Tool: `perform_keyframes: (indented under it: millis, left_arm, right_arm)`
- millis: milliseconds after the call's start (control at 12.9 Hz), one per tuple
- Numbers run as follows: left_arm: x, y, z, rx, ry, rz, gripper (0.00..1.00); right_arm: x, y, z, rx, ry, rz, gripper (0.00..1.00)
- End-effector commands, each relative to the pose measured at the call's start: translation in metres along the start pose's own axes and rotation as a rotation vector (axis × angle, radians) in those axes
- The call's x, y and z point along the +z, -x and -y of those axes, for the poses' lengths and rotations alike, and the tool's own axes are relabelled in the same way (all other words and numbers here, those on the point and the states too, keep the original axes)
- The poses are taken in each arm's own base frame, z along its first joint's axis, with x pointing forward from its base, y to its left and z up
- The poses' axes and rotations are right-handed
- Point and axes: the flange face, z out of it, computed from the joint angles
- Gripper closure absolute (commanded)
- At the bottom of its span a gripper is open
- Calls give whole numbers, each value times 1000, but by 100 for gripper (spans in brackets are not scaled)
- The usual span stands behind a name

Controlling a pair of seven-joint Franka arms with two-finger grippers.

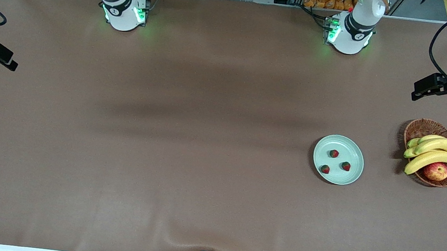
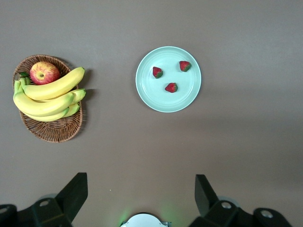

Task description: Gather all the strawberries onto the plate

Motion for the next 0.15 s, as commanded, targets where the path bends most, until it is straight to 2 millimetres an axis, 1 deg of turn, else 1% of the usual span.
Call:
perform_keyframes:
  millis: [0, 77]
  left_arm:
    - [-11, 13, -9, 31, 6, 11, 0]
    - [-13, 14, -10, 32, 1, 8, 0]
  right_arm:
    - [-8, 4, -5, 22, 2, -2, 0]
    - [-8, 4, -5, 22, 1, -4, 0]
